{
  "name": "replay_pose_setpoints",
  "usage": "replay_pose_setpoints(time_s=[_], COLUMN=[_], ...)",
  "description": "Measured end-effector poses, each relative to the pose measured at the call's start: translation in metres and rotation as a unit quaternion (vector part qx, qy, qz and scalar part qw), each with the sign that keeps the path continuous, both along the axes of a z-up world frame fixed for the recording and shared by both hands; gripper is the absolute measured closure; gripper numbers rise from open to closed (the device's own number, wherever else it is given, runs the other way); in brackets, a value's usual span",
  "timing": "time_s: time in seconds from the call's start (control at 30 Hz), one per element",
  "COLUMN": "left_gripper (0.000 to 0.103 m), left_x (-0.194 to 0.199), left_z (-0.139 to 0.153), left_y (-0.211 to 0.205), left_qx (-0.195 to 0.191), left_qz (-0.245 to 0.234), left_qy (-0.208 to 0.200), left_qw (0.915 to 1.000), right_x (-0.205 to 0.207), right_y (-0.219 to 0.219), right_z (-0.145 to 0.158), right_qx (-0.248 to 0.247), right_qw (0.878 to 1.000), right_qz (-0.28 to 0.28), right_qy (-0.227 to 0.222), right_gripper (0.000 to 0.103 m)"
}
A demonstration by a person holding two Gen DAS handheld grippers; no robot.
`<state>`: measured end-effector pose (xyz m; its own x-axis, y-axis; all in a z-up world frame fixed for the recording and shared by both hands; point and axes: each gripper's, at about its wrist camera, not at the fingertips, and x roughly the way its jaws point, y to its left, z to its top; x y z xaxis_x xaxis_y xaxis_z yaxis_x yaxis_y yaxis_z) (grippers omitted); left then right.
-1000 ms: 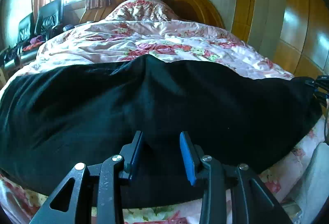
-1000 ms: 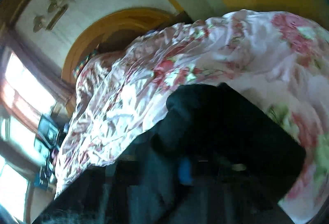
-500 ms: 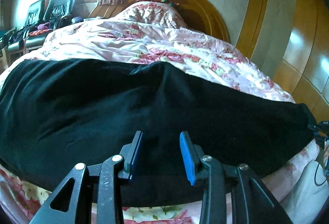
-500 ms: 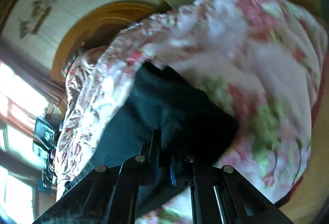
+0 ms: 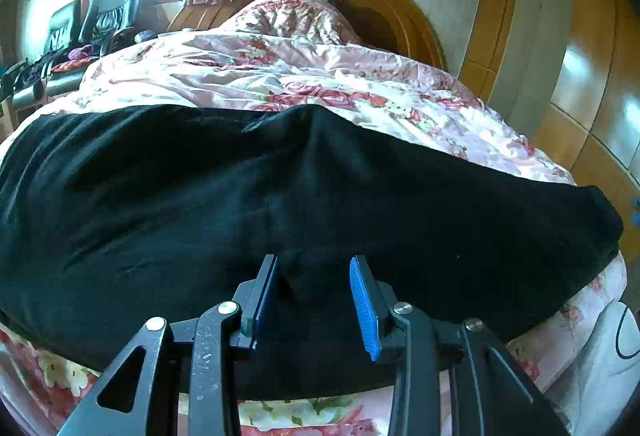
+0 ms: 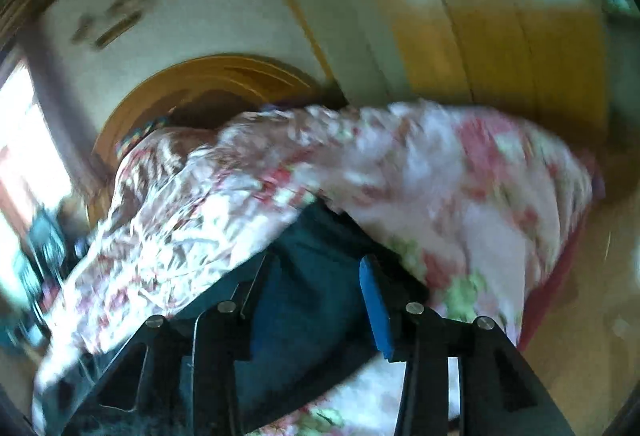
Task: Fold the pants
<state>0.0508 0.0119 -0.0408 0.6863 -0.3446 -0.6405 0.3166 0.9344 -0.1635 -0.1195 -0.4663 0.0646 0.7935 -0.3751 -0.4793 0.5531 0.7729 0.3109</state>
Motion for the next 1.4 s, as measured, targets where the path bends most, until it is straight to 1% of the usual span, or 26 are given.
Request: replay_pose_setpoints(time_s=[0.07,0.1,0.17,0.27,0.33,0.37,0.4,0.43,0.47,0.5,0.53,0.57,0.6,0.63,0.67,0.7,0.73,0.83,0.93,1.03,1.07,1.13,1.2,1.27,1.37,1.4], left_gripper=[0.064,0.063,0.062,0.060,0.060,0.060,0.060,0.060,0.060,0.060,0.060,0.060,0.060,0.060,0.060,0.060,0.060,0.060,0.060,0.060,0.060,0.060,0.059,0.058,0.058,0.058], left_x=[0.000,-0.001,-0.003,-0.003,-0.002,-0.002,-0.002,-0.001,-0.001,-0.001,-0.001,-0.001,0.000,0.000,0.001,0.005,0.012,0.039,0.076,0.112,0.126,0.142,0.156,0.158,0.155,0.152], left_z=[-0.001,-0.002,-0.003,-0.005,-0.006,-0.007,-0.007,-0.007,-0.007,-0.006,-0.004,0.001,0.005,0.011,0.017,0.026,0.031,0.043,0.041,0.026,0.018,0.005,-0.010,-0.017,-0.019,-0.019], left_y=[-0.002,-0.004,-0.006,-0.006,-0.006,-0.006,-0.005,-0.005,-0.005,-0.006,-0.006,-0.007,-0.007,-0.008,-0.010,-0.016,-0.021,-0.041,-0.060,-0.077,-0.081,-0.078,-0.071,-0.069,-0.079,-0.082], left_qx=[0.008,0.013,0.021,0.025,0.024,0.022,0.021,0.020,0.020,0.022,0.023,0.018,0.008,-0.001,-0.006,-0.006,-0.004,0.011,0.037,0.077,0.096,0.102,0.092,0.087,0.124,0.137], left_qz=[-0.001,-0.003,-0.004,-0.006,-0.007,-0.007,-0.007,-0.007,-0.006,-0.004,-0.001,0.005,0.006,0.004,0.003,0.003,0.003,0.006,0.011,0.016,0.027,0.049,0.063,0.071,0.070,0.070], left_qy=[0.000,0.000,0.001,0.005,0.009,0.011,0.012,0.014,0.014,0.014,0.015,0.015,0.012,0.005,-0.002,-0.012,-0.015,-0.009,0.019,0.049,0.061,0.077,0.097,0.091,0.069,0.062], left_qw=[1.0000,0.9999,0.9998,0.9997,0.9996,0.9997,0.9997,0.9997,0.9997,0.9997,0.9996,0.9997,0.9999,1.0000,1.0000,0.9999,0.9999,0.9999,0.9991,0.9957,0.9932,0.9906,0.9891,0.9895,0.9874,0.9862], right_x=[0.028,0.041,0.061,0.086,0.092,0.091,0.088,0.081,0.074,0.066,0.065,0.062,0.061,0.059,0.055,0.055,0.058,0.062,0.061,0.058,0.058,0.059,0.060,0.061,0.061,0.062], right_y=[0.011,0.012,0.011,-0.005,-0.022,-0.032,-0.042,-0.047,-0.051,-0.052,-0.050,-0.043,-0.040,-0.036,-0.035,-0.032,-0.029,-0.020,-0.021,-0.026,-0.027,-0.027,-0.026,-0.026,-0.026,-0.026], right_z=[0.001,-0.002,-0.008,-0.027,-0.041,-0.048,-0.055,-0.059,-0.062,-0.065,-0.066,-0.066,-0.067,-0.065,-0.064,-0.063,-0.063,-0.060,-0.062,-0.065,-0.066,-0.066,-0.067,-0.068,-0.068,-0.068], right_qx=[-0.025,-0.027,-0.021,-0.004,0.010,0.017,0.026,0.035,0.050,0.061,0.055,0.036,0.031,0.032,0.033,0.032,0.027,0.004,0.010,0.028,0.031,0.029,0.027,0.029,0.029,0.028], right_qw=[0.998,0.997,0.996,0.994,0.994,0.993,0.992,0.991,0.991,0.991,0.993,0.994,0.995,0.996,0.997,0.997,0.998,0.998,0.998,0.998,0.998,0.998,0.998,0.998,0.998,0.998], right_qz=[0.047,0.064,0.076,0.065,0.028,0.004,-0.027,-0.047,-0.064,-0.072,-0.072,-0.070,-0.067,-0.062,-0.058,-0.052,-0.050,-0.051,-0.051,-0.050,-0.050,-0.050,-0.050,-0.049,-0.049,-0.048], right_qy=[0.028,0.039,0.051,0.087,0.108,0.116,0.123,0.122,0.111,0.091,0.082,0.076,0.070,0.057,0.045,0.036,0.037,0.048,0.040,0.031,0.029,0.031,0.033,0.033,0.031,0.030], right_gripper=[0.060,0.060,0.060,0.060,0.063,0.068,0.082,0.099,0.103,0.103,0.103,0.103,0.098,0.090,0.084,0.073,0.067,0.065,0.064,0.064,0.064,0.064,0.064,0.064,0.062,0.060])
